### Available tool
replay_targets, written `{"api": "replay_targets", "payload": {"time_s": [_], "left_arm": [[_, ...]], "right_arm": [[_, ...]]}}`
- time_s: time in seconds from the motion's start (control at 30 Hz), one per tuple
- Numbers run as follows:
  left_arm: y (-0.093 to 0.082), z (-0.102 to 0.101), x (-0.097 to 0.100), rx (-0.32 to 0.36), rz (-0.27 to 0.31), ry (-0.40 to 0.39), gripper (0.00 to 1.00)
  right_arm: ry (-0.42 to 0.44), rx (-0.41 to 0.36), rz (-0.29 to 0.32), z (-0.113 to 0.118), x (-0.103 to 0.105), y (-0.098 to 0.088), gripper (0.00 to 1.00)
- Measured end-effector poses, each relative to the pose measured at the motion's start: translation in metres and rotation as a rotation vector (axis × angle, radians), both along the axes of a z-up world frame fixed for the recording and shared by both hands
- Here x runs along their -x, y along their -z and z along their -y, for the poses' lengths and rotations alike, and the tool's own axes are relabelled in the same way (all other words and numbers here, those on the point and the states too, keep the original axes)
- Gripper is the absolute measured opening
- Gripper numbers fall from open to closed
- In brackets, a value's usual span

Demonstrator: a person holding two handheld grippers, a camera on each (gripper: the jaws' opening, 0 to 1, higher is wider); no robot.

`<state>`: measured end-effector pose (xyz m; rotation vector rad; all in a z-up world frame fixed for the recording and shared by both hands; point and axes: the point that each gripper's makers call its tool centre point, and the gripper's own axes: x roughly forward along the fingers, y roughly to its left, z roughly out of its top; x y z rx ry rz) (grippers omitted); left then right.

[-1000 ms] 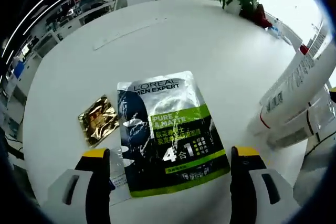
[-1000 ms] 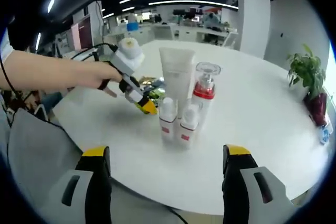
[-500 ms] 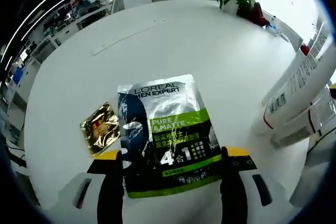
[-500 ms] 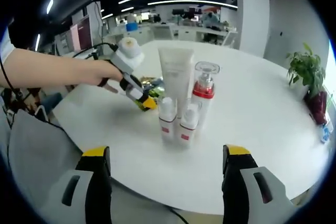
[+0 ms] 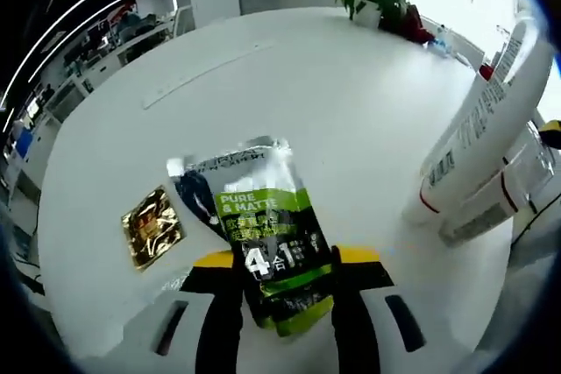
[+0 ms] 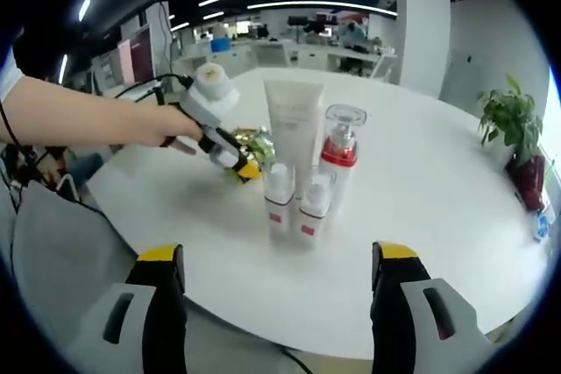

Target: Arrange the skincare products in the storage area until every visible bottle or jar stands upright without overlapping.

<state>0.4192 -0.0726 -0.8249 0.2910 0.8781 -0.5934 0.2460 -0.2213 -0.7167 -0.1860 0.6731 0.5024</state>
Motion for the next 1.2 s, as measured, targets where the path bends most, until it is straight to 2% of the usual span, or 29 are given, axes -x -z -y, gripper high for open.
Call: {"api": "replay_targets", "payload": {"time_s": [0.13, 0.17, 0.2, 0.23, 0.3, 0.33, 0.4, 0.6, 0.67, 0.77, 0.87, 0.9, 1.0, 1.2], "left_arm": [[-0.003, -0.001, -0.003, 0.01, 0.011, -0.011, 0.26], [-0.007, 0.003, -0.002, 0.066, -0.004, -0.045, 0.19], [-0.013, 0.002, -0.006, 0.093, 0.013, -0.071, 0.08], [-0.005, -0.011, -0.004, 0.047, -0.001, -0.07, 0.06], [-0.007, -0.009, 0.003, 0.01, 0.055, -0.003, 0.06], [-0.007, -0.009, 0.008, 0.018, 0.045, -0.01, 0.05], [-0.008, -0.013, 0.006, 0.036, 0.031, -0.032, 0.04], [-0.018, -0.023, 0.019, 0.074, 0.035, -0.074, 0.03], [-0.027, -0.024, 0.032, 0.094, 0.039, -0.091, 0.03], [-0.037, -0.029, 0.033, 0.146, 0.042, -0.123, 0.03], [-0.046, -0.031, 0.048, 0.186, 0.049, -0.148, 0.03], [-0.046, -0.033, 0.048, 0.19, 0.051, -0.15, 0.03], [-0.055, -0.037, 0.06, 0.215, 0.063, -0.163, 0.03], [-0.073, -0.036, 0.081, 0.265, 0.084, -0.184, 0.02]], "right_arm": [[0.002, 0.003, 0.005, 0.001, -0.001, 0.0, 0.87], [0.003, 0.004, 0.008, 0.001, 0.0, -0.001, 0.87], [0.004, 0.007, 0.011, 0.001, -0.001, -0.001, 0.87], [0.005, 0.006, 0.014, 0.002, -0.001, -0.002, 0.87], [0.007, 0.005, 0.017, 0.002, -0.001, -0.003, 0.87], [0.006, 0.005, 0.018, 0.002, -0.001, -0.003, 0.87], [0.002, 0.004, 0.023, 0.001, -0.001, -0.004, 0.86], [-0.014, 0.009, 0.036, -0.001, -0.001, -0.005, 0.86], [-0.025, 0.009, 0.036, -0.003, 0.0, -0.006, 0.85], [-0.046, 0.012, 0.044, -0.006, 0.001, -0.006, 0.85], [-0.056, 0.015, 0.051, -0.008, 0.001, -0.007, 0.84], [-0.057, 0.014, 0.052, -0.008, 0.001, -0.007, 0.84], [-0.057, 0.004, 0.059, -0.008, 0.001, -0.01, 0.83], [-0.083, -0.068, 0.101, -0.017, 0.0, -0.019, 0.85]]}}
